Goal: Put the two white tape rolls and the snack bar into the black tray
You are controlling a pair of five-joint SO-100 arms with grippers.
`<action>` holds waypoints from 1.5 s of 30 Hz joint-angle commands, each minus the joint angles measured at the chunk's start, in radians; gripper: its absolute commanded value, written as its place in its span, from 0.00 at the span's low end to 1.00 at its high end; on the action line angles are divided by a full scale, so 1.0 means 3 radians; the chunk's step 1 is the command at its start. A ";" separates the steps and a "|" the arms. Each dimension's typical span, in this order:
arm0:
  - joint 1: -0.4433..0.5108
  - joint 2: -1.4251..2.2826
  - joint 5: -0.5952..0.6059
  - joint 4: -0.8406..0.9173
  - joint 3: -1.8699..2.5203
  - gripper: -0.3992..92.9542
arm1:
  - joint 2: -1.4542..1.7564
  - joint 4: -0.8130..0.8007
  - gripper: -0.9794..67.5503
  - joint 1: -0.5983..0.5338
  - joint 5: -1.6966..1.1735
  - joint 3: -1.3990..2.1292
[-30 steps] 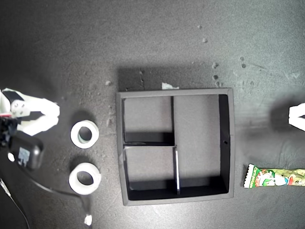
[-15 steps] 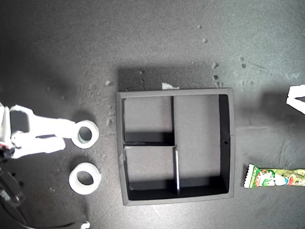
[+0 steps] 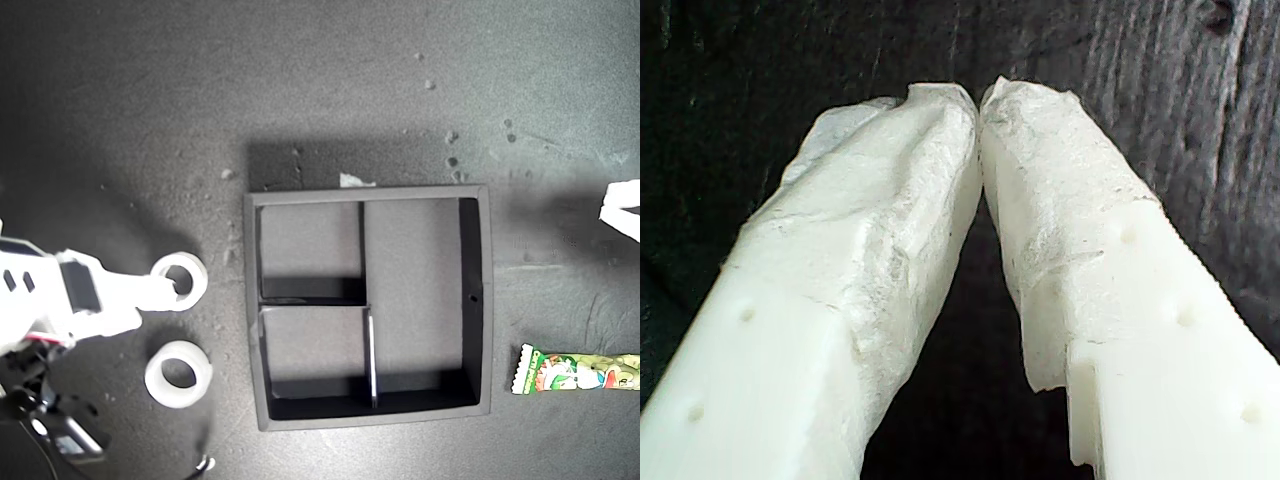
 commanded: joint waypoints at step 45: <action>-0.0061 -0.3221 0.0547 0.2096 -0.5221 0.01 | -0.1989 -0.0762 0.36 -0.0885 -0.3861 -0.2669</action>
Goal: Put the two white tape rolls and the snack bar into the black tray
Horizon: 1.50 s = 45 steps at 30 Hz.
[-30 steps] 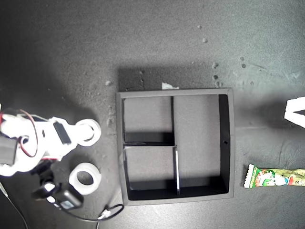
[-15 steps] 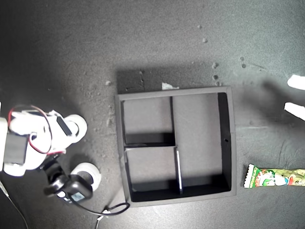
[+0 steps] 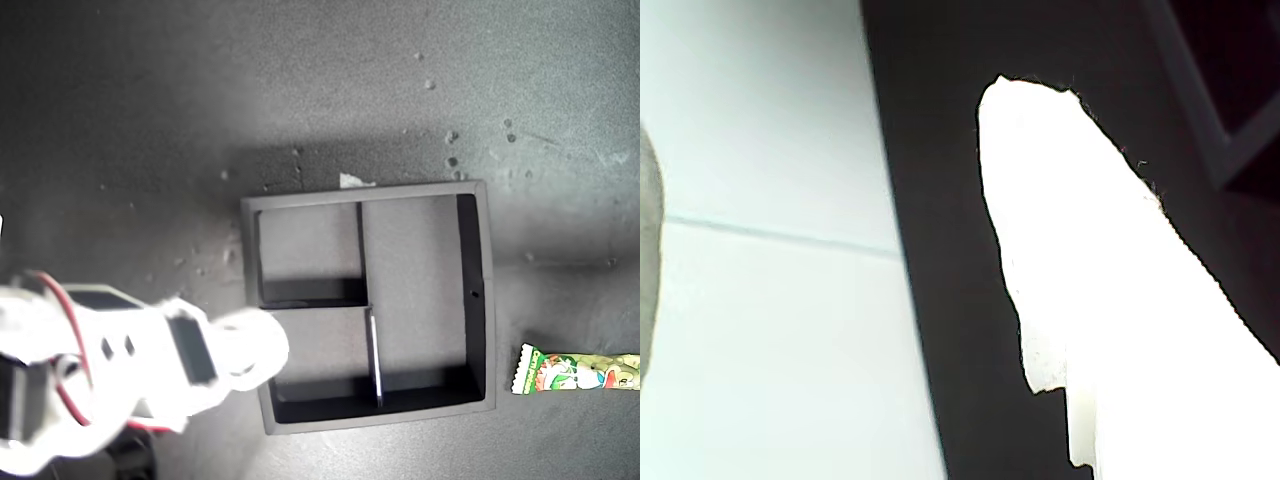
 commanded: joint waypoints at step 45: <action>-0.0286 -0.0143 -0.0481 0.1708 -0.2209 0.15 | -0.1989 -0.1299 0.14 -0.2163 0.5292 0.1248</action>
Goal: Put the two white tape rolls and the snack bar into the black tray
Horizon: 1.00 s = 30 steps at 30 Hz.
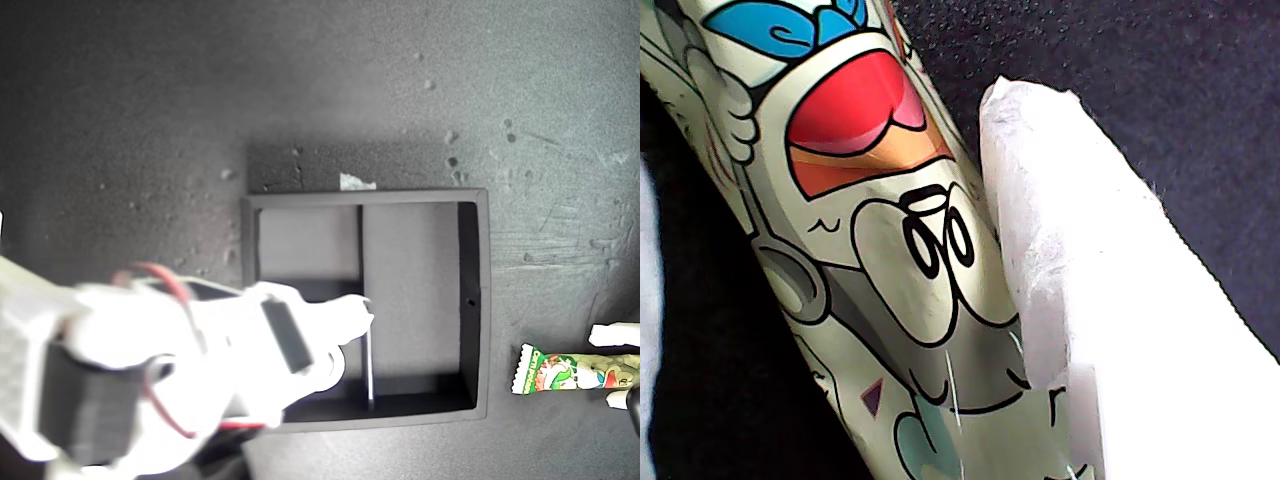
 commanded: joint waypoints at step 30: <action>0.1335 0.1166 -0.1810 -0.2291 0.4413 0.17 | 0.0112 0.1641 0.01 0.1795 -0.3150 -0.2373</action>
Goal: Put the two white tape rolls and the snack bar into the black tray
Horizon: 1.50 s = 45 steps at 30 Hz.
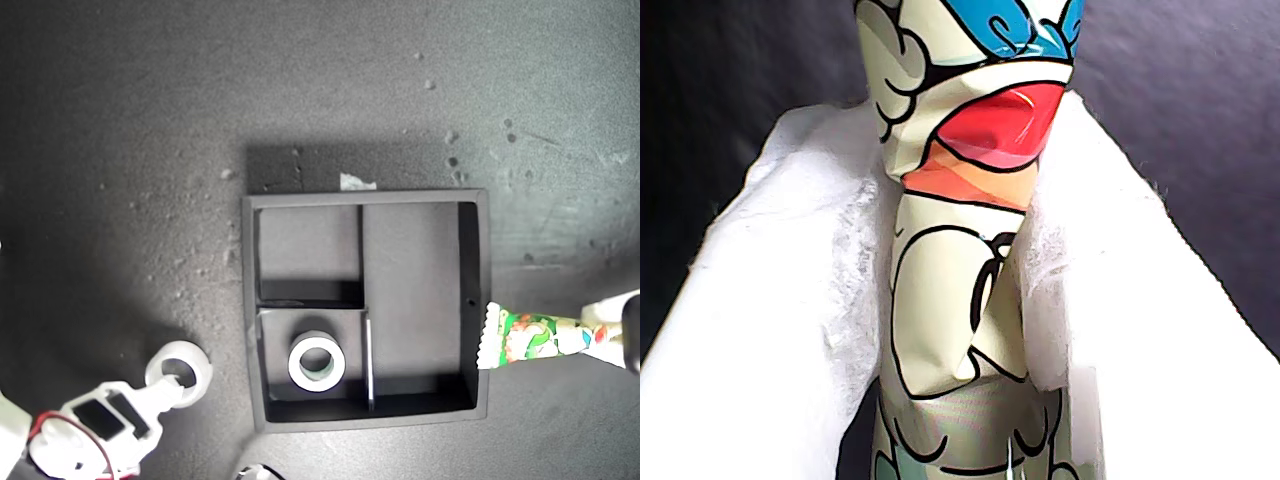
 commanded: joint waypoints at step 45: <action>0.0107 -0.0808 -0.0583 -0.0092 -0.0164 0.01 | -0.1314 0.0695 0.01 0.0404 -0.3216 -0.1928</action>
